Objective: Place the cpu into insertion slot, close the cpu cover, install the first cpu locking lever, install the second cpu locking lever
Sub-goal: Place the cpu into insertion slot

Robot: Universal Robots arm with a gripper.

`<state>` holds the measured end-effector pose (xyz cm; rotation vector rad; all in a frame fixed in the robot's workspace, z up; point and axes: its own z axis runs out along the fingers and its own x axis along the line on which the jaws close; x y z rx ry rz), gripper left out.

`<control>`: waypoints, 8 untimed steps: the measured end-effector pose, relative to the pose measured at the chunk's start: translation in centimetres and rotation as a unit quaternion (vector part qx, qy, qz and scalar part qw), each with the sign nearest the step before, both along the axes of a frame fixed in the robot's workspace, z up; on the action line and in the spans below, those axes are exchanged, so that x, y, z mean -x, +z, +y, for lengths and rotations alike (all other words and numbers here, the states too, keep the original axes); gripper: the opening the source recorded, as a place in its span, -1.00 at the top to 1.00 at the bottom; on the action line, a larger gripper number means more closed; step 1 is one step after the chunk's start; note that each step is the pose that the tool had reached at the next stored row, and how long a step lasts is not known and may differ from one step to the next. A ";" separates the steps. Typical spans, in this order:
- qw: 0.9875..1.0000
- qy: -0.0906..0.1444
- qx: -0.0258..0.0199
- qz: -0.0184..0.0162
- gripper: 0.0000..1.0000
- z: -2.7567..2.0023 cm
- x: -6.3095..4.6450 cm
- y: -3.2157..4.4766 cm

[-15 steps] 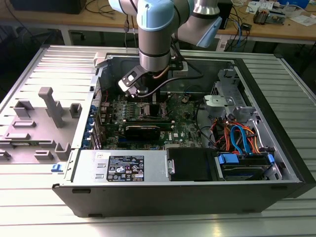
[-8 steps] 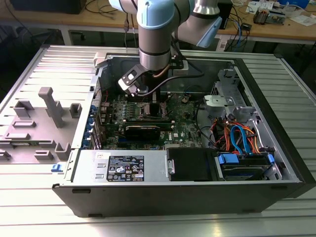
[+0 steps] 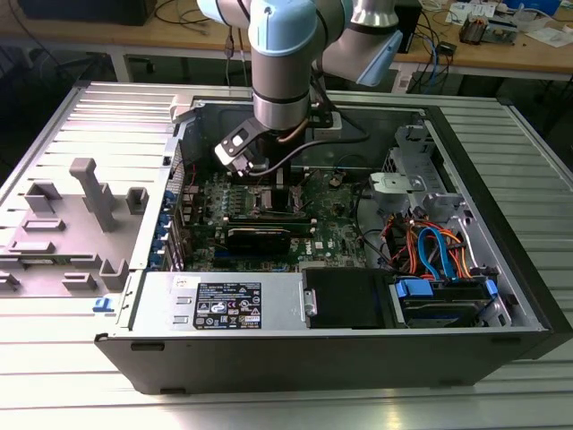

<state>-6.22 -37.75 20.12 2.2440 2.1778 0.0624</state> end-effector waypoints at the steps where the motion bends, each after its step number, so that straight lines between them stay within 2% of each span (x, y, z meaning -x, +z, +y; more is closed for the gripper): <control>1: 1.000 0.000 0.000 0.000 -0.07 0.00 0.0 -0.02; 8: 1.000 0.000 0.000 0.000 -0.07 0.00 -0.1 -0.04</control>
